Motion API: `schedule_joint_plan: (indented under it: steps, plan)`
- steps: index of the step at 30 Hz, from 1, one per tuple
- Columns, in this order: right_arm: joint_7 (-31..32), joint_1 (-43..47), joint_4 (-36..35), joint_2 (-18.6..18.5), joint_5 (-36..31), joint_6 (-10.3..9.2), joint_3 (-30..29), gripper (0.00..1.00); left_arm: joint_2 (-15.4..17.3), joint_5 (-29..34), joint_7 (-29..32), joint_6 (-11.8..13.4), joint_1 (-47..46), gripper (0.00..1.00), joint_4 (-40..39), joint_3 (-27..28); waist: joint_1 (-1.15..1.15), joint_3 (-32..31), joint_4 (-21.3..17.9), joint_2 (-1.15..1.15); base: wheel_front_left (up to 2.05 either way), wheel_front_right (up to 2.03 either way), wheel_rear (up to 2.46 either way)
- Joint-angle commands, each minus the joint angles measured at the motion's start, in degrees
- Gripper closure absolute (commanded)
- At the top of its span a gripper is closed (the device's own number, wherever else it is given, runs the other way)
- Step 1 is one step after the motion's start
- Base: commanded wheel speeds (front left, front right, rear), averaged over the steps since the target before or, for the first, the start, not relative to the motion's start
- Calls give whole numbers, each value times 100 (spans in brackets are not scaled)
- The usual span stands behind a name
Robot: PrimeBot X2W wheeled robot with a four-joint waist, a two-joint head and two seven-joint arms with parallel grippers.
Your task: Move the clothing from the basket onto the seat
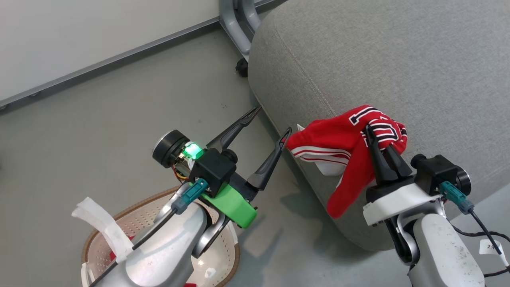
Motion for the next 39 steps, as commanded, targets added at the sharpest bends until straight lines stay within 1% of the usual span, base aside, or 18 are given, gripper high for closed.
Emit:
schedule_joint_plan:
  steps: [1, 9, 18, 24, 32, 39]
  plan:
    - [-28, 89, -41, -13, -32, -4, -59, 100, 62, 41, 23, -11, -72, 0, -23, -4, 0, 138, -166, 47, 0, 0, 0]
    - [-28, 124, -115, -14, -42, -4, -214, 100, 143, 30, 52, 13, -84, 0, -70, -31, 0, 251, -246, 47, 0, 0, 0]
    - [-28, -389, -250, -15, -129, -5, -605, 100, 193, 52, 104, 7, -196, 0, -174, -77, 0, 541, -175, 47, 0, 0, 0]
    - [-28, -1185, -273, -14, -272, -5, -904, 100, 292, 107, 189, -22, -328, 0, -306, -117, 0, 972, -144, 47, 0, 0, 0]
    - [-28, -2593, -260, -16, -828, -5, -1485, 100, 460, 224, 336, -108, -672, 0, -539, -198, 0, 1752, 45, 47, 0, 0, 0]
    - [-28, -3625, -195, -343, -1214, -5, -1957, 100, 510, 294, 384, -165, -945, 0, -674, -243, 0, 2226, 294, 47, 0, 0, 0]
